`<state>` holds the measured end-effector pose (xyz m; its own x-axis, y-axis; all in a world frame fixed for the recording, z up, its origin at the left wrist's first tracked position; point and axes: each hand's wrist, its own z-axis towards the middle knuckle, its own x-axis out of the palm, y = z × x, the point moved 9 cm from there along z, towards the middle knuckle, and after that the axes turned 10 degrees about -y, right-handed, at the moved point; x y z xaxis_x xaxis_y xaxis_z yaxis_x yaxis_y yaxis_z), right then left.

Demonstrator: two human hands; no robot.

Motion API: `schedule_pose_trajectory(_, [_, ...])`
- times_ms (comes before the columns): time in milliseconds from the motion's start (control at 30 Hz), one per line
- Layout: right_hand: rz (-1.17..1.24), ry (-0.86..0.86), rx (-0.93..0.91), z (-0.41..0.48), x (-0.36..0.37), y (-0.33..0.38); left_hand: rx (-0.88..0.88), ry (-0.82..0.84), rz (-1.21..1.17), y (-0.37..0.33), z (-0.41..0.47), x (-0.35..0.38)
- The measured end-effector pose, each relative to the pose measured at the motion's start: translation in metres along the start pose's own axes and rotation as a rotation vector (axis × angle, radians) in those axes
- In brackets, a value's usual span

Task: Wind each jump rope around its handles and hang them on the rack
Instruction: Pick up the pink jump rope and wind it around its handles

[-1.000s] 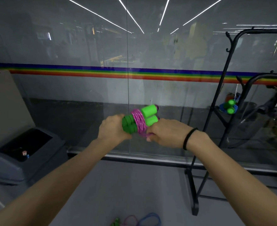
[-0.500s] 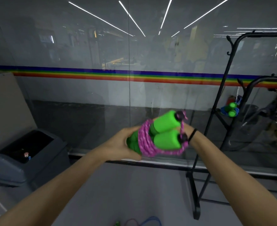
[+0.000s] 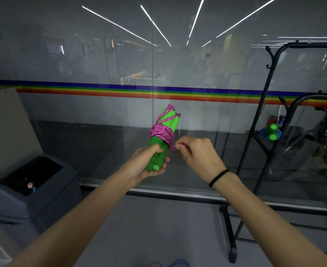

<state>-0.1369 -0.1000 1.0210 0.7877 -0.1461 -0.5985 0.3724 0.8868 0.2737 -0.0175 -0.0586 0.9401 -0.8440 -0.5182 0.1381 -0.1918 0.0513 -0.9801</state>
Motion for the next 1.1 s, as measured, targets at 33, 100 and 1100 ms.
schedule_pose_trajectory(33, [0.036, -0.056, 0.03, 0.001, -0.008, 0.001, -0.006, 0.014, -0.002, 0.002, -0.001, 0.002])
schedule_pose_trajectory(100, [0.174, -0.12, 0.147, 0.003, -0.018, -0.004, -0.022, 0.044, -0.022, 0.009, -0.005, 0.006])
schedule_pose_trajectory(1100, [0.304, -0.297, 0.036, 0.001, -0.053, 0.021, 0.182, 0.035, 0.056, -0.012, -0.032, 0.013])
